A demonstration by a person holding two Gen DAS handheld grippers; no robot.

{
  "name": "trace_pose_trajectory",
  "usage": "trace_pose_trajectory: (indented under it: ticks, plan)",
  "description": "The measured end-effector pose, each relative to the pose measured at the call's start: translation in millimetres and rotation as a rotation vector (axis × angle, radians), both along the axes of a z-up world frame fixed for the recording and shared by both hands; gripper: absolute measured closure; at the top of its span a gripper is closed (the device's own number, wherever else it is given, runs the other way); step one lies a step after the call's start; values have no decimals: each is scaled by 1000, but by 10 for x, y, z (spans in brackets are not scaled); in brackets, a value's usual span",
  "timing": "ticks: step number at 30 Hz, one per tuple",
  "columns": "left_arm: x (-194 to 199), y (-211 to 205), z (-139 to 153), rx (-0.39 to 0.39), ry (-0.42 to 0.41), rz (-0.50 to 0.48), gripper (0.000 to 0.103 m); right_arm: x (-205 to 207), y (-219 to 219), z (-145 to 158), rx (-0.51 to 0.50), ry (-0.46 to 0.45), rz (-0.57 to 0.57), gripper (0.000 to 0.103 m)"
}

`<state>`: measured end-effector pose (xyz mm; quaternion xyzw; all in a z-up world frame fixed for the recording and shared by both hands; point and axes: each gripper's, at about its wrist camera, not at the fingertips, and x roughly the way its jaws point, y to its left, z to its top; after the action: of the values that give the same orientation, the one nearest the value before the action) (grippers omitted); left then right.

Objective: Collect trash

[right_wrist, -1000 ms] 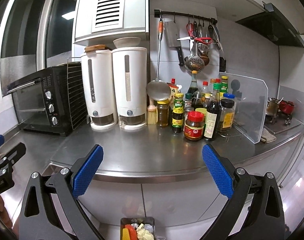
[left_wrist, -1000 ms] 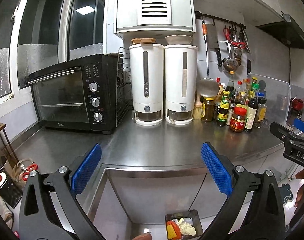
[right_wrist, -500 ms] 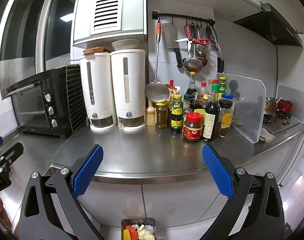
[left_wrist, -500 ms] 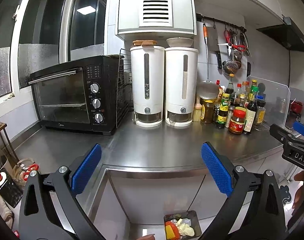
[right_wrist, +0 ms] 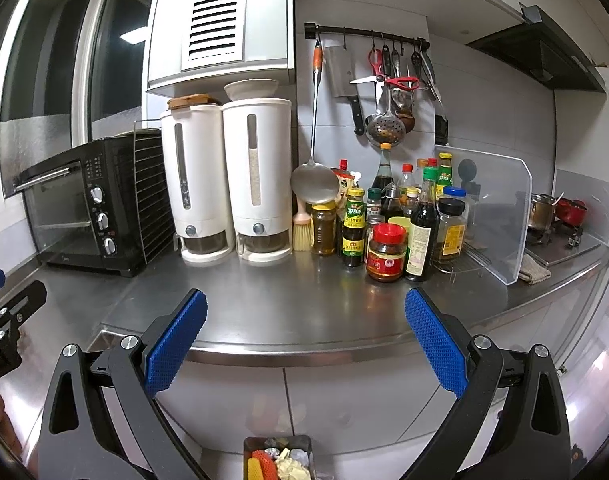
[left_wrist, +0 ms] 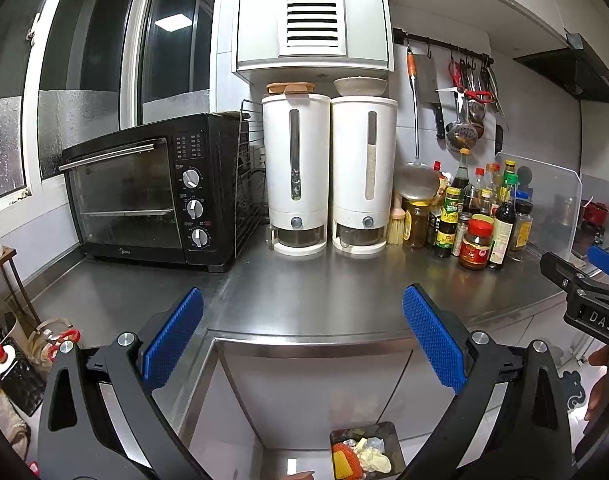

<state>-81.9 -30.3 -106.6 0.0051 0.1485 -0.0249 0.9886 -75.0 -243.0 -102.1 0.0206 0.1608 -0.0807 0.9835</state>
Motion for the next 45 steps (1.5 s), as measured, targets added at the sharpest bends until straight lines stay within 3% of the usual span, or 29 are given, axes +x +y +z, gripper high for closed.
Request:
trace_pose_trajectory:
  ticks: [45]
  plan:
    - [51, 55, -8, 6, -3, -1, 8, 23, -6, -8, 2, -2, 3, 3]
